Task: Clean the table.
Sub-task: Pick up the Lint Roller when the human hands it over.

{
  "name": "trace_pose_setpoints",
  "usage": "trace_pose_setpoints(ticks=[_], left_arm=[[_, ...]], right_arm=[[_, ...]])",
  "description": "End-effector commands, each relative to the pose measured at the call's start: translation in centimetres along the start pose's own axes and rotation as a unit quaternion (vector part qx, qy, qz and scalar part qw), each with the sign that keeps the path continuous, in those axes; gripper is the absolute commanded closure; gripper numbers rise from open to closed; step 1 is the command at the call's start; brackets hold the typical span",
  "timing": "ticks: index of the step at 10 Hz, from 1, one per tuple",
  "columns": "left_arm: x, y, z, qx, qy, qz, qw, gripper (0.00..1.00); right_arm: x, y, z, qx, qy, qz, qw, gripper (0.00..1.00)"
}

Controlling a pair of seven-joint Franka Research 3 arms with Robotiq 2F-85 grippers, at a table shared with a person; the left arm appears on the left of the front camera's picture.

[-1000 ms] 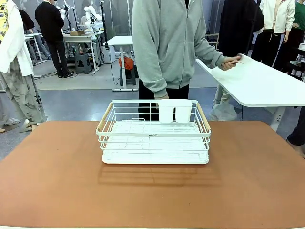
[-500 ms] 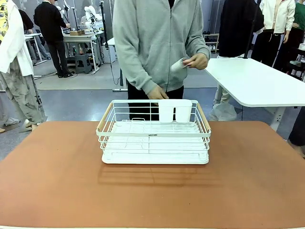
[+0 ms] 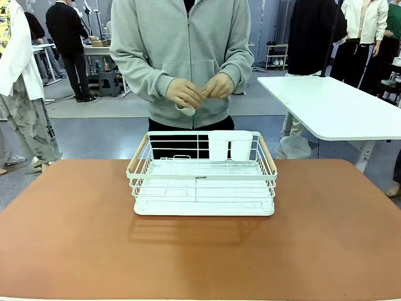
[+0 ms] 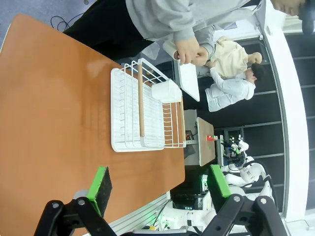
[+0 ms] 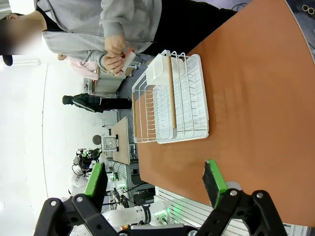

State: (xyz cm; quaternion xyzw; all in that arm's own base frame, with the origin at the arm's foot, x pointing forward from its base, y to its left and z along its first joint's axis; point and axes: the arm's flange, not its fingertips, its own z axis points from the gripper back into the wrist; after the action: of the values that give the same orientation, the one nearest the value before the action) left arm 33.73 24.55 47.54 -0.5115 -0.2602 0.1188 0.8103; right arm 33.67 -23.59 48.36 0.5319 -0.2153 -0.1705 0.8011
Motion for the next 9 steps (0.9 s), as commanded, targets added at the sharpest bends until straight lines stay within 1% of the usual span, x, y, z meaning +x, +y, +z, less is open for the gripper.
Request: trace_pose_setpoints(ticks=[1, 9], left_arm=[[-0.1, -0.08, 0.26, -0.01, -0.001, -0.003, 1.0, 0.0], [-0.1, -0.08, 0.26, -0.01, -0.001, -0.003, 1.0, 0.0]], right_arm=[[0.04, 0.18, 0.13, 0.009, -0.001, 0.005, 1.0, 0.0], [0.04, 0.18, 0.13, 0.009, -0.001, 0.005, 1.0, 0.0]])
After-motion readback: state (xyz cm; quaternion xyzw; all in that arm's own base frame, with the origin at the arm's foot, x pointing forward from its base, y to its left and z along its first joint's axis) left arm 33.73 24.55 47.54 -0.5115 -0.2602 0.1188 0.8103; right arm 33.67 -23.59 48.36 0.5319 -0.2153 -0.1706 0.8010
